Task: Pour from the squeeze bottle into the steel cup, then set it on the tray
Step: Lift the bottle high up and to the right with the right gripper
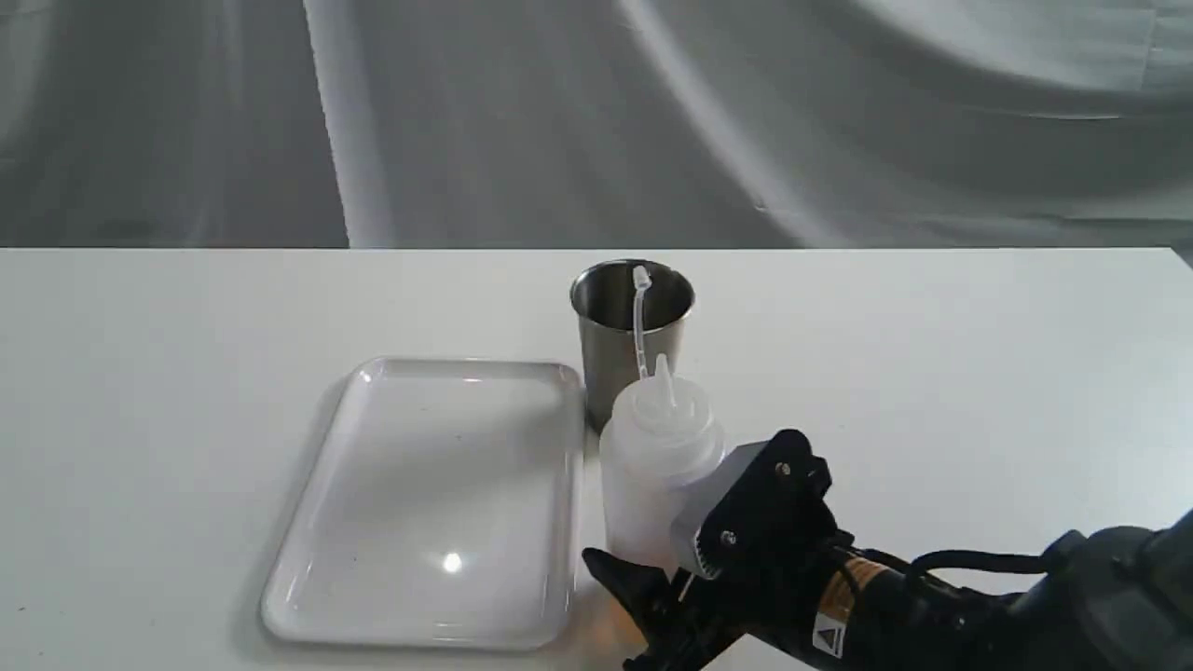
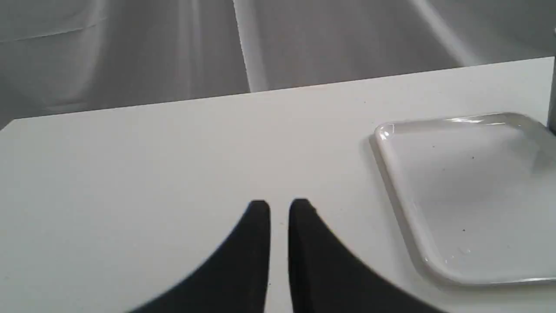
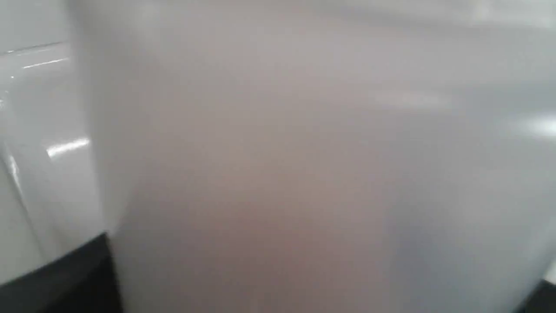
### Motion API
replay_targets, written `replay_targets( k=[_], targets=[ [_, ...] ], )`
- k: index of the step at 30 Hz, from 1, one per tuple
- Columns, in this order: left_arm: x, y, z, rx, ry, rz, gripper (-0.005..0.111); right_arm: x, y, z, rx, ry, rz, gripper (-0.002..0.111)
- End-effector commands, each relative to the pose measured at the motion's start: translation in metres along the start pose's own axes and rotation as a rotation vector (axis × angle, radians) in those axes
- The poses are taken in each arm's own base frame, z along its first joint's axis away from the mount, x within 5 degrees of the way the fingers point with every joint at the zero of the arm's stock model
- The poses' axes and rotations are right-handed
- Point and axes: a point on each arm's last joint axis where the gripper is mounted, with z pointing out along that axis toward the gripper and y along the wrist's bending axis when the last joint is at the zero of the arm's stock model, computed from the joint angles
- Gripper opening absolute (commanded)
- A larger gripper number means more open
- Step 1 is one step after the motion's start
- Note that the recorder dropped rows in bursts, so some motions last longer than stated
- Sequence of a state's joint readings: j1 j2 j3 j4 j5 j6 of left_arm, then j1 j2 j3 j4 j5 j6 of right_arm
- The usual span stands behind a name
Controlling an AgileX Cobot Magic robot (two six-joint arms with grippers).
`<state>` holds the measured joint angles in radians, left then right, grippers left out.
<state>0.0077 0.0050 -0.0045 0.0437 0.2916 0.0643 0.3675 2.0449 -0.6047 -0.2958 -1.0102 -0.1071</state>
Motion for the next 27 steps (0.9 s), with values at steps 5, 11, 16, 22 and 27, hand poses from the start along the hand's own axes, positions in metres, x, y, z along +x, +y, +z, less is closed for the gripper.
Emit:
replay_targets(
  k=[5, 11, 16, 22, 27],
  targets=[
    [0.001, 0.000, 0.000, -0.004, -0.007, -0.004, 0.008, -0.041, -0.012, -0.015, 0.061, -0.115, -0.006, 0.000],
    [0.001, 0.000, 0.000, -0.004, -0.007, -0.004, 0.008, -0.071, -0.022, -0.033, 0.131, -0.119, 0.033, 0.000],
    [0.001, 0.000, 0.000, -0.004, -0.007, -0.004, 0.008, -0.098, -0.032, -0.055, 0.219, -0.151, 0.064, 0.000],
    [0.001, 0.000, 0.000, -0.004, -0.007, -0.004, 0.008, -0.124, -0.047, -0.083, 0.398, -0.198, 0.062, 0.000],
    [0.001, 0.000, 0.000, -0.004, -0.007, -0.004, 0.008, -0.137, -0.056, -0.102, 0.520, -0.218, 0.022, 0.000]
  ],
)
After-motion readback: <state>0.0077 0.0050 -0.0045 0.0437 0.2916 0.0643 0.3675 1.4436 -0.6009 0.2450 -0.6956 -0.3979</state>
